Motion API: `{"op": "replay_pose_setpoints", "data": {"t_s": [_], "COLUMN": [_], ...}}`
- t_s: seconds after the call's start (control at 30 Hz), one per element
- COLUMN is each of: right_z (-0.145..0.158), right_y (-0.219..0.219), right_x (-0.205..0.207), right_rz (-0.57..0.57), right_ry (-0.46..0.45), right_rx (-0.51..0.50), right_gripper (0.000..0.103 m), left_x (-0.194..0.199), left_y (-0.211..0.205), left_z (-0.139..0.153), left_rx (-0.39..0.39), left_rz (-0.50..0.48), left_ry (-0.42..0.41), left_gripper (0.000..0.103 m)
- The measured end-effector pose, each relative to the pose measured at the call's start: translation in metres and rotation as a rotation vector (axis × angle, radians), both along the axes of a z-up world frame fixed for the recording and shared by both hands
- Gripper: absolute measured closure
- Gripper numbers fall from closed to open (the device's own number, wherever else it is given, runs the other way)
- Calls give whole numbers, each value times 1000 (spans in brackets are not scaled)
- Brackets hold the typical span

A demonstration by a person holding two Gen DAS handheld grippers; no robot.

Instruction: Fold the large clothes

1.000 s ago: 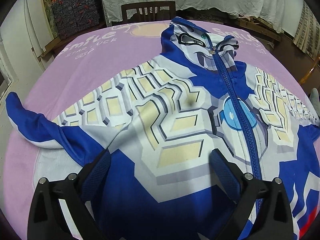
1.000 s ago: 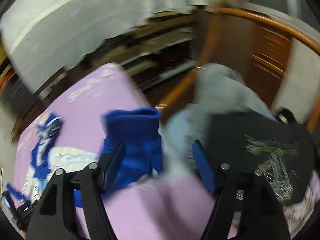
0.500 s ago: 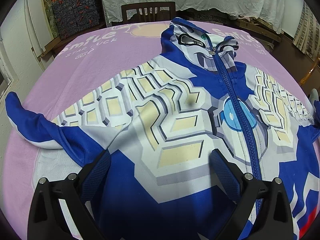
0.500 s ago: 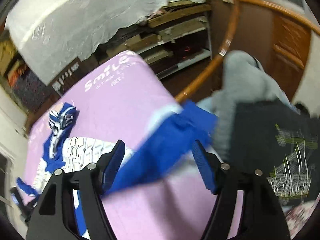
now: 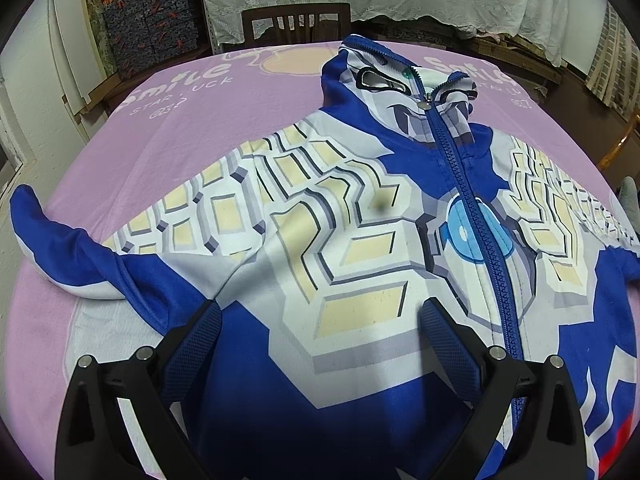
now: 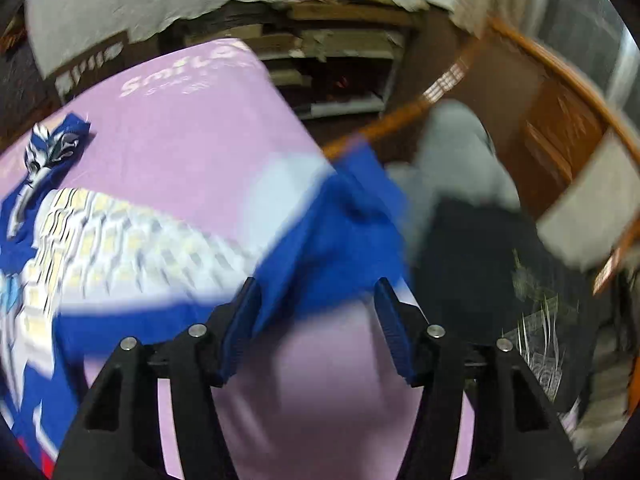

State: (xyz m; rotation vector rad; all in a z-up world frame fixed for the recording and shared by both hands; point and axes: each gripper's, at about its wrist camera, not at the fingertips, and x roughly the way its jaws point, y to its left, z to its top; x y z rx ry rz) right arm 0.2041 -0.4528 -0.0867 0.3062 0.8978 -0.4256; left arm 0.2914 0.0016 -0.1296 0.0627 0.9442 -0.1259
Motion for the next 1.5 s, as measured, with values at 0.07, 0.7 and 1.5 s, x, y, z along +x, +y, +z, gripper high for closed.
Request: {"op": "replay_pose_setpoints", "data": {"t_s": [0.07,0.7,1.5], "right_z": [-8,-37,-54], "right_y": [-15,-93,-163], "right_x": [-34,-76,-58], "right_rz": [-44,-256,-485], "right_ry": [-24,-238,-252], "right_rx": [93,491,386], "right_gripper": [42,20,97], "left_x": [0,-1,0], "left_y": [0,0,0], "left_z": [0,-1,-1], "left_rx": [0,0,-3], "left_rz": [0,-1,-1], "left_ry": [0,-1,-1], "left_gripper": [3,3,3]}}
